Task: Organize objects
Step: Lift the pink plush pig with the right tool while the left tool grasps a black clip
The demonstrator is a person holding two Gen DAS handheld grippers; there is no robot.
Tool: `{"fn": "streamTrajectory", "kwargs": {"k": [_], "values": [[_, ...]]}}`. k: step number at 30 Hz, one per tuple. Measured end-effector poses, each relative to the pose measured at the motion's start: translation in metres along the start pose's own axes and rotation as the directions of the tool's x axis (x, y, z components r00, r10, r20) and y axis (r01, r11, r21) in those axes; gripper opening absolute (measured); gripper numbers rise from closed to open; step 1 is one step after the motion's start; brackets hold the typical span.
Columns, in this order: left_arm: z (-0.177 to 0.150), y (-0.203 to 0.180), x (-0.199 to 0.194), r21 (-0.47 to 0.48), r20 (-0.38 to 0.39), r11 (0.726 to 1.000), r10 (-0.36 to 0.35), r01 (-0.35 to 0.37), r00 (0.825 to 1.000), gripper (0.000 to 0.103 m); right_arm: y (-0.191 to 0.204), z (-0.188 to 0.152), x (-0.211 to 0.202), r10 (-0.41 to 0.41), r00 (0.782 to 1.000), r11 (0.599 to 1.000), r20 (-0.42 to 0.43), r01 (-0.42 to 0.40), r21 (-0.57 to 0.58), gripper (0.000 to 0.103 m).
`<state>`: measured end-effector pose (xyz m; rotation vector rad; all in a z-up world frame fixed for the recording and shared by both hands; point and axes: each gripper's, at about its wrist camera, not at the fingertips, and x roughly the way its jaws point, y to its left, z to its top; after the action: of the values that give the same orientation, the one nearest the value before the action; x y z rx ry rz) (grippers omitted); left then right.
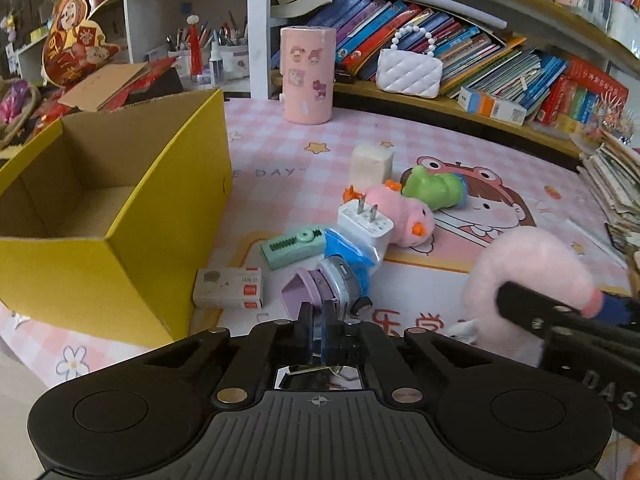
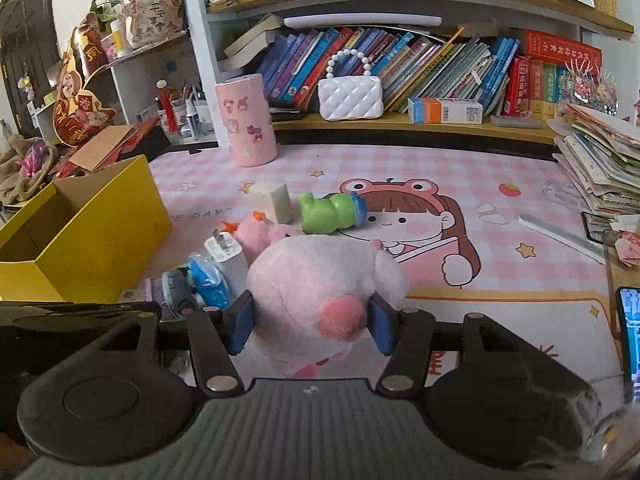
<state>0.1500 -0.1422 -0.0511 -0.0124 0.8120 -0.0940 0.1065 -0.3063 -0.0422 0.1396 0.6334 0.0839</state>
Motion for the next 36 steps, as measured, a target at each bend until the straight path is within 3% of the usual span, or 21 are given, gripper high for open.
{"fn": "streamTrajectory", "kwargs": {"k": [4, 11, 17, 20, 22, 24, 29, 36], "values": [[-0.005, 0.002, -0.003, -0.019, -0.003, 1.000, -0.023, 0.023, 1.000, 0.000, 0.005, -0.004, -0.003, 0.012, 1.000, 1.000, -0.008, -0.012, -0.002, 0.056], [0.000, 0.002, -0.021, -0.012, 0.068, 0.999, -0.032, 0.033, 0.997, 0.000, 0.008, -0.005, -0.009, 0.012, 1.000, 1.000, 0.000, -0.012, 0.002, 0.056], [-0.005, 0.010, -0.019, -0.039, 0.040, 0.999, -0.035, 0.037, 0.999, 0.000, 0.008, -0.006, -0.009, 0.012, 1.000, 1.000, -0.002, -0.012, 0.005, 0.056], [-0.010, 0.015, -0.021, -0.046, 0.025, 0.999, -0.024, 0.026, 0.999, 0.010, 0.008, -0.007, -0.010, 0.014, 1.000, 1.000, -0.003, -0.014, 0.006, 0.056], [-0.014, 0.016, -0.021, -0.036, 0.005, 0.999, -0.007, 0.007, 1.000, 0.025, 0.008, -0.007, -0.010, 0.016, 1.000, 1.000, -0.004, -0.016, 0.008, 0.056], [-0.019, 0.017, -0.022, -0.035, -0.007, 0.999, -0.001, 0.000, 1.000, 0.032, 0.008, -0.009, -0.008, 0.015, 1.000, 1.000, -0.010, -0.015, 0.011, 0.056], [-0.024, 0.014, -0.018, -0.015, -0.028, 1.000, -0.014, 0.013, 1.000, 0.033, 0.011, -0.011, -0.004, 0.020, 0.999, 1.000, -0.031, -0.019, 0.005, 0.056], [-0.027, -0.008, 0.000, 0.105, -0.065, 0.994, -0.004, 0.011, 0.998, 0.034, 0.012, -0.010, -0.003, 0.018, 0.999, 1.000, -0.033, -0.019, -0.014, 0.056]]}}
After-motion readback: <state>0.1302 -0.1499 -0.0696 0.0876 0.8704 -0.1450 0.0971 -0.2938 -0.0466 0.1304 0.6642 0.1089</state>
